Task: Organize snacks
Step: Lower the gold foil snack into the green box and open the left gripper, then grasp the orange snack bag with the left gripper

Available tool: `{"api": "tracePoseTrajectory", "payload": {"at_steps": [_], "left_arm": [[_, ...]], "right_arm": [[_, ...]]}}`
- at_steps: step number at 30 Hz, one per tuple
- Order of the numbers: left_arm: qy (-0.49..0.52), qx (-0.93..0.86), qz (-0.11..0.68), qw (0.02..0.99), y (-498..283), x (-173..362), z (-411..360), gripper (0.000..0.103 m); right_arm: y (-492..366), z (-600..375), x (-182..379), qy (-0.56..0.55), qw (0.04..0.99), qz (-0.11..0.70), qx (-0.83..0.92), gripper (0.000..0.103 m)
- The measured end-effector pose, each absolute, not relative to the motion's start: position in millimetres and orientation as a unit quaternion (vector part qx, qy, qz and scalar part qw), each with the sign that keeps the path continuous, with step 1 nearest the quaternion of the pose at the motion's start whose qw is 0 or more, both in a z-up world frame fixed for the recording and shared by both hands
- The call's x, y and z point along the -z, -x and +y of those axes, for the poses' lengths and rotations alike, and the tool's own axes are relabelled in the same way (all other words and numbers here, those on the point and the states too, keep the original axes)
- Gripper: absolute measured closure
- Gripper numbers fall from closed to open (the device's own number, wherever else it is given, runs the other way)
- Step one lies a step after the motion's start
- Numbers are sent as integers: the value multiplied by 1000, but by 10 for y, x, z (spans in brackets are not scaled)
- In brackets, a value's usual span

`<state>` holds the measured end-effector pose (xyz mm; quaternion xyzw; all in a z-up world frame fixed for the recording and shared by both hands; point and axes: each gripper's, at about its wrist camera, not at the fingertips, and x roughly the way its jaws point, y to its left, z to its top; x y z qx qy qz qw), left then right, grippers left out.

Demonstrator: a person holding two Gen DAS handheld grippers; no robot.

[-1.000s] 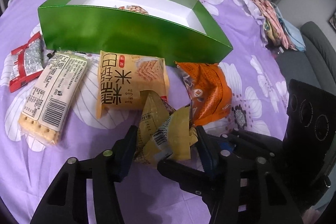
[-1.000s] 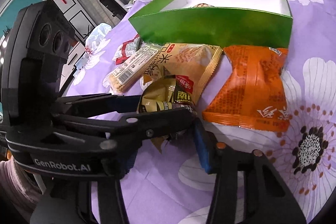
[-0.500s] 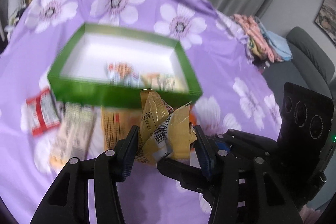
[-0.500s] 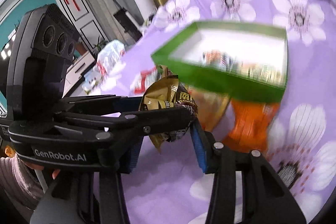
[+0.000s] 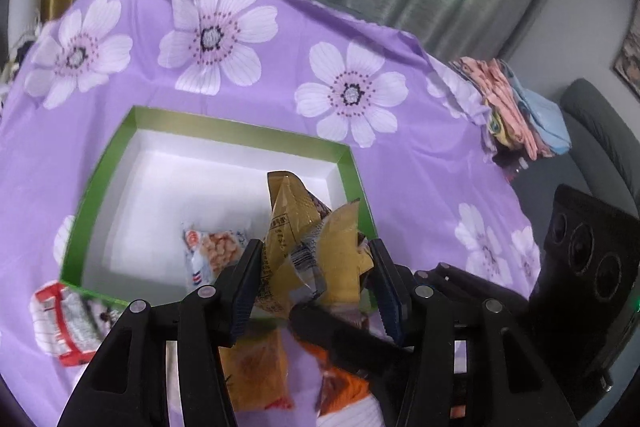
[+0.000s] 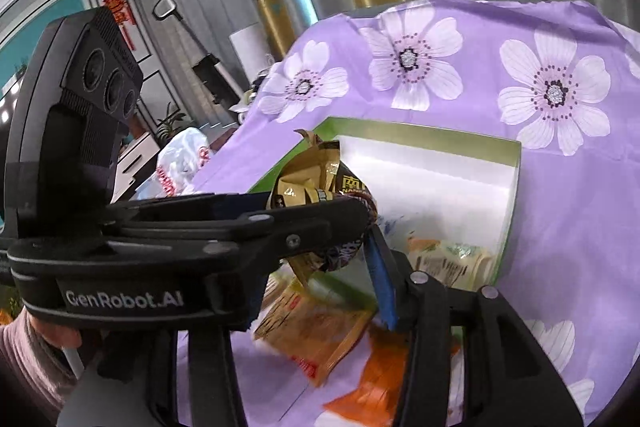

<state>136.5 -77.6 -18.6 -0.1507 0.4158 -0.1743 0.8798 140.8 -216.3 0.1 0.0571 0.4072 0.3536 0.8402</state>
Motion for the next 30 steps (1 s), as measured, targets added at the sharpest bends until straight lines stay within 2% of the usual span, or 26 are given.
{"api": "tracePoseTrajectory", "payload": {"at_steps": [2,3,4,16,30], "left_arm": [[157,165,425,876,-1447,241,-775,40],[155,157,427,877,-1464,250,-775,24],[153,144,427,879,-1470,259,-747,18],[166,102,428,883,-1036,314,-315,18],[167,119,470,859,-379,659,-473,18]], "right_arm": [[-1464,-2150,66,-46,843,414,-341,44],[-1480,-2163,111,-43,844,418,-335,38],[-1483,-2180,133,-42,844,420,-330,37],[-1145,-2708,267,-70,848,441,-287,34],[-493,-2957,443,-59,839,469,-270,34]]}}
